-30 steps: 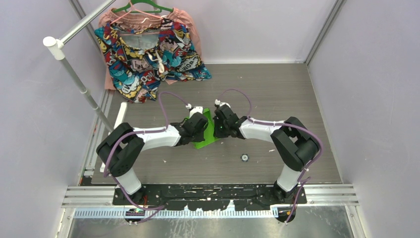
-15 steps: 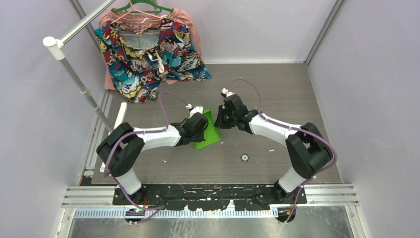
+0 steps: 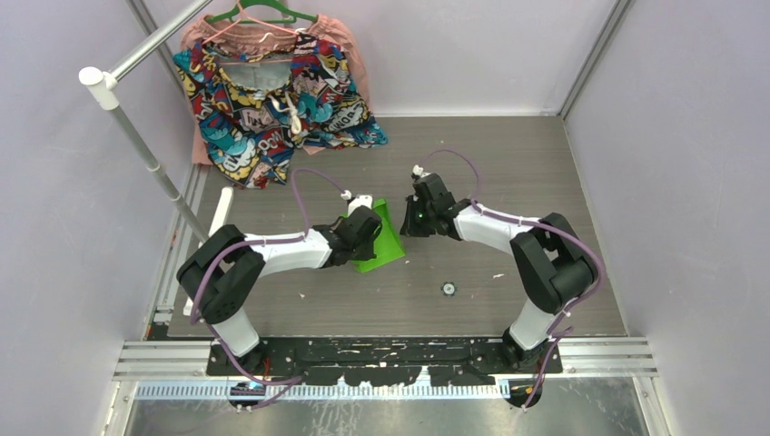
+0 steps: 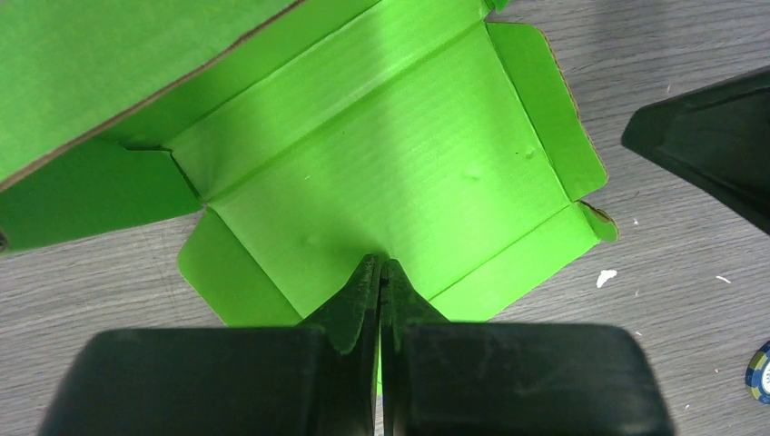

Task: Fold the paper box
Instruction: Fold the paper box at the center of the board.

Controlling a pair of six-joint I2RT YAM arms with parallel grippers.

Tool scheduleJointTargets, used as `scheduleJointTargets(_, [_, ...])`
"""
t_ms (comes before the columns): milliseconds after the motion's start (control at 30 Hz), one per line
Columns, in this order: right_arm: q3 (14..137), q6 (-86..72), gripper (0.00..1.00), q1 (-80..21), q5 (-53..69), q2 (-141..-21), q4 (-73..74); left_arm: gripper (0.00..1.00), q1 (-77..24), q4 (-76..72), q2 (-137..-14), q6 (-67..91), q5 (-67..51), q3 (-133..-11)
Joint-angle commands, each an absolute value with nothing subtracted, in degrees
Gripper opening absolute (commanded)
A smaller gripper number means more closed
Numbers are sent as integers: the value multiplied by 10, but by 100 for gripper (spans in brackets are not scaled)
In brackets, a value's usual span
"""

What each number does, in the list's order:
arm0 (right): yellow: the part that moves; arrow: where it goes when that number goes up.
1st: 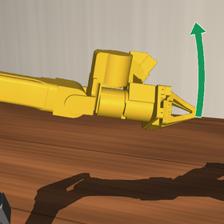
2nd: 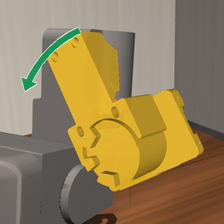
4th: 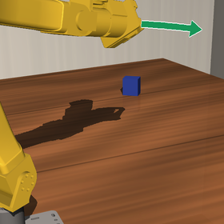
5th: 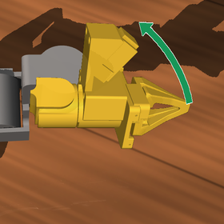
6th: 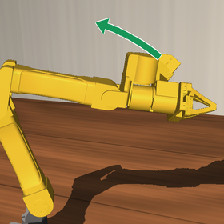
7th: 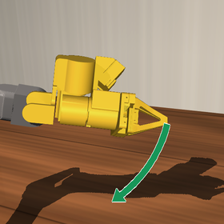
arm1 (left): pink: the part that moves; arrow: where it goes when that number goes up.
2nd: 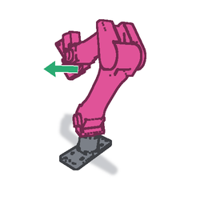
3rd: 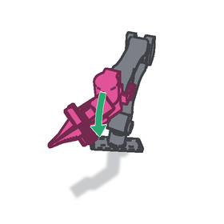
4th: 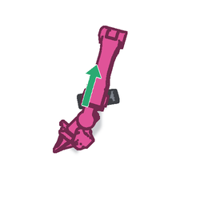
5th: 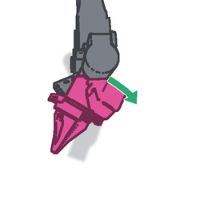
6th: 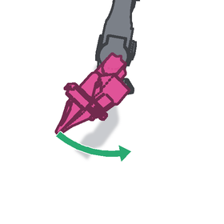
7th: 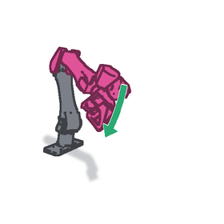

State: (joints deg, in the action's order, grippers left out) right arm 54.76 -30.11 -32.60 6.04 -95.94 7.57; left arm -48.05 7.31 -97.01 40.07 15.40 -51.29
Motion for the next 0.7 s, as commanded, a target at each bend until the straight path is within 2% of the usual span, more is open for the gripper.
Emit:
scheduleJointTargets(0, [576, -299, 1, -325, 60, -971, 57, 0, -486, 118, -993, 402, 134, -494])
scheduleJointTargets(667, [585, -300, 1, -333, 103, -1003, 43, 0, -487, 115, -1001, 402, 133, -497])
